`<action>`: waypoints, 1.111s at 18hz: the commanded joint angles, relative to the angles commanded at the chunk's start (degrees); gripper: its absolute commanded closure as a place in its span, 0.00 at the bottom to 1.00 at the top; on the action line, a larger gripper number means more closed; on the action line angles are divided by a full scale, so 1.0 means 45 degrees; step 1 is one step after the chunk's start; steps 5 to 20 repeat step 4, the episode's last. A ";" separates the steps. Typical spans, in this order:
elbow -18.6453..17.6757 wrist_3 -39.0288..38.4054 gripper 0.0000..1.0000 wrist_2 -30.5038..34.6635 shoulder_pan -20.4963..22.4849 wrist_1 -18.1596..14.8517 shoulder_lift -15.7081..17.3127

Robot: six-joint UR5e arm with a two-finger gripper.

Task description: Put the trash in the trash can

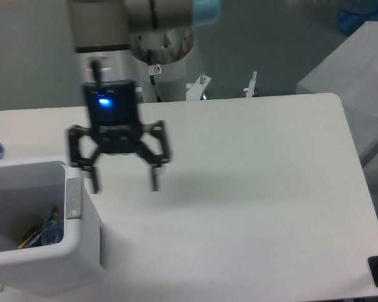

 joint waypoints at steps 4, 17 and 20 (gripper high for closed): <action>-0.0039 0.0880 0.00 0.0665 0.0254 -0.0626 0.0020; -0.0039 0.0880 0.00 0.0665 0.0254 -0.0626 0.0020; -0.0039 0.0880 0.00 0.0665 0.0254 -0.0626 0.0020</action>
